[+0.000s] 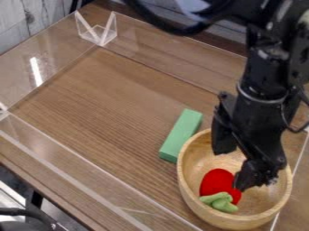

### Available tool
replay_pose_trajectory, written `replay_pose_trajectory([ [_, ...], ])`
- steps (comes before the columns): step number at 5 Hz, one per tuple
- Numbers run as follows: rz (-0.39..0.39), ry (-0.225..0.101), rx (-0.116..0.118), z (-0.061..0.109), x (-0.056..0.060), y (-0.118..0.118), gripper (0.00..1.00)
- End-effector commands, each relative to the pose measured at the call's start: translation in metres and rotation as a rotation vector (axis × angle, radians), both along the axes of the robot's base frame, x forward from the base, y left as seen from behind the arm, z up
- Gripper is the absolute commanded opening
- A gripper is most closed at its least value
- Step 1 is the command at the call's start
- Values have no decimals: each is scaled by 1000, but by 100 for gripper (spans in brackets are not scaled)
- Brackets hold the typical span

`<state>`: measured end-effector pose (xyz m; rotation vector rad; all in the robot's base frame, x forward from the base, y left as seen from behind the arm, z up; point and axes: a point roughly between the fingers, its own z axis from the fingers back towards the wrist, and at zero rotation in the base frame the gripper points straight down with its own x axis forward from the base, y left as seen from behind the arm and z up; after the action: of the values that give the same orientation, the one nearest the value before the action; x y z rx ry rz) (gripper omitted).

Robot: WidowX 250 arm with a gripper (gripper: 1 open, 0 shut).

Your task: Move the red fruit to the left

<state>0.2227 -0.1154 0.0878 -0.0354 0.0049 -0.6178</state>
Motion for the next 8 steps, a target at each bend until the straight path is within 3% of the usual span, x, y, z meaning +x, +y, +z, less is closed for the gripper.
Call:
replay_pose_trajectory([
  [1, -21, -45, -27, 4, 3, 9, 100],
  [2, -62, -39, -33, -7, 0, 17, 100],
  [4, -69, -53, -35, -7, -5, -7, 100],
  [5, -22, -59, -31, -10, 3, -15, 100],
  [6, 57, -58, -26, -12, 9, -18, 0],
  [7, 66, -114, -23, 21, 10, -8, 0],
  [8, 129, -188, -11, 60, 14, 14, 0],
])
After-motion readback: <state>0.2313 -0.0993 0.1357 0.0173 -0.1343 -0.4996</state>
